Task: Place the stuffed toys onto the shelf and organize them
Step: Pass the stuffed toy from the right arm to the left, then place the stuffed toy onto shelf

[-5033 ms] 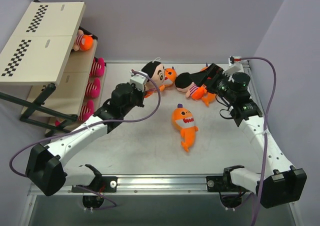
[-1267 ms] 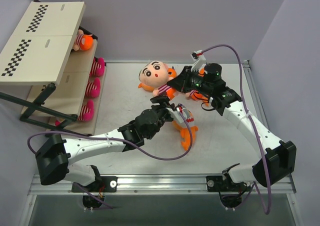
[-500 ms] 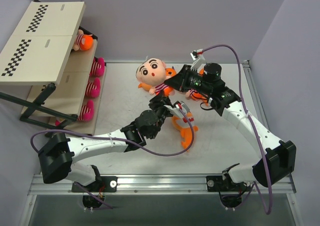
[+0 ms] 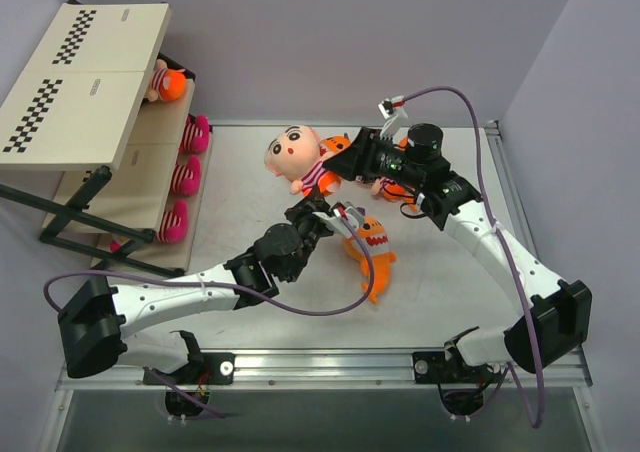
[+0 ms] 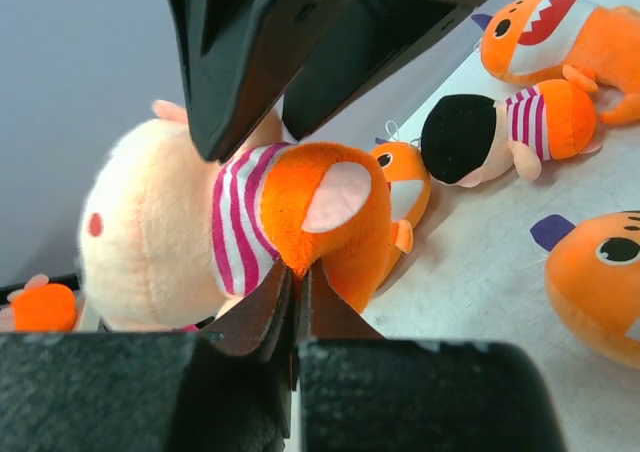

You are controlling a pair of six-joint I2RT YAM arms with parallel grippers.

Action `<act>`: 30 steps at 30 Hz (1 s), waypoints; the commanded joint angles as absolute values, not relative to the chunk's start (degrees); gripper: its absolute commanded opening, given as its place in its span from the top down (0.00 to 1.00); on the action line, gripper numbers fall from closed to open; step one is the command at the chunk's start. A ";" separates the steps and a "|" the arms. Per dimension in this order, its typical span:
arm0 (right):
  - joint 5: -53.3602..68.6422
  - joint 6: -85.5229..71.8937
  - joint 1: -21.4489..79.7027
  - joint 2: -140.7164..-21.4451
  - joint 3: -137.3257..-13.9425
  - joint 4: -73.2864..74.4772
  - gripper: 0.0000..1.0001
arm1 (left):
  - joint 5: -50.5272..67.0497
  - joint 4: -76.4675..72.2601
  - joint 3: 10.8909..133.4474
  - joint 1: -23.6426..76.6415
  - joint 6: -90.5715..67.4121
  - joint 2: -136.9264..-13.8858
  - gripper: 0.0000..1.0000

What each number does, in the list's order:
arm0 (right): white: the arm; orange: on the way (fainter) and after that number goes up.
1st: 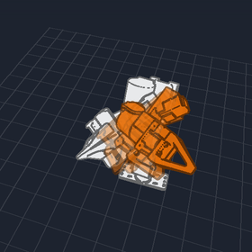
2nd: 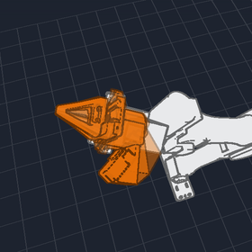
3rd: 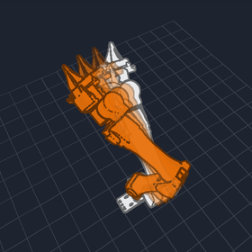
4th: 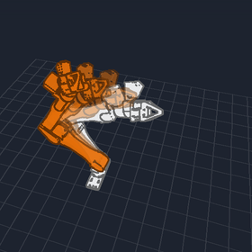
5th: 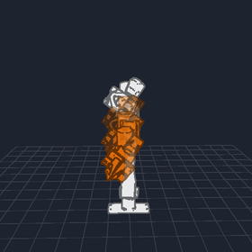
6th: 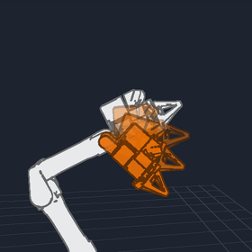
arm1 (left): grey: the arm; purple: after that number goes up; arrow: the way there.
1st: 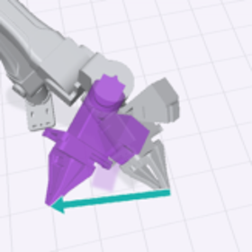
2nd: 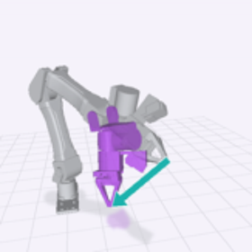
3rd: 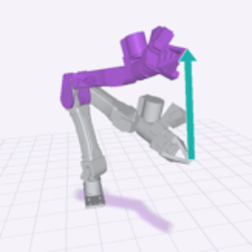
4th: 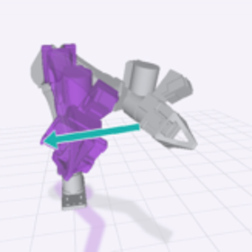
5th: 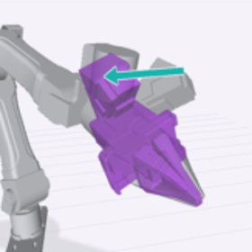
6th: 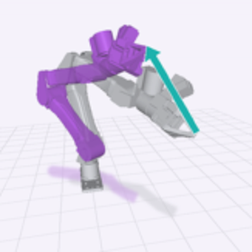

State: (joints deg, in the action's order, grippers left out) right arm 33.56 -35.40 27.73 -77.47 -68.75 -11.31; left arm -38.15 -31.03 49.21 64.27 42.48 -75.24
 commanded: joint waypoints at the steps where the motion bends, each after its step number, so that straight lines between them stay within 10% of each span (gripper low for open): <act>1: 35.77 -32.70 26.46 -77.61 -73.65 -12.05 0.53 | -39.28 -28.74 49.22 63.63 37.97 -71.28 0.97; 10: 36.83 -31.91 17.49 -75.51 -76.64 -10.47 0.12 | -39.64 -23.74 49.21 62.23 33.14 -66.80 0.98; 30: 30.15 -22.24 13.36 -69.61 -72.07 3.07 0.01 | -44.56 6.06 72.59 38.61 28.83 -74.35 0.98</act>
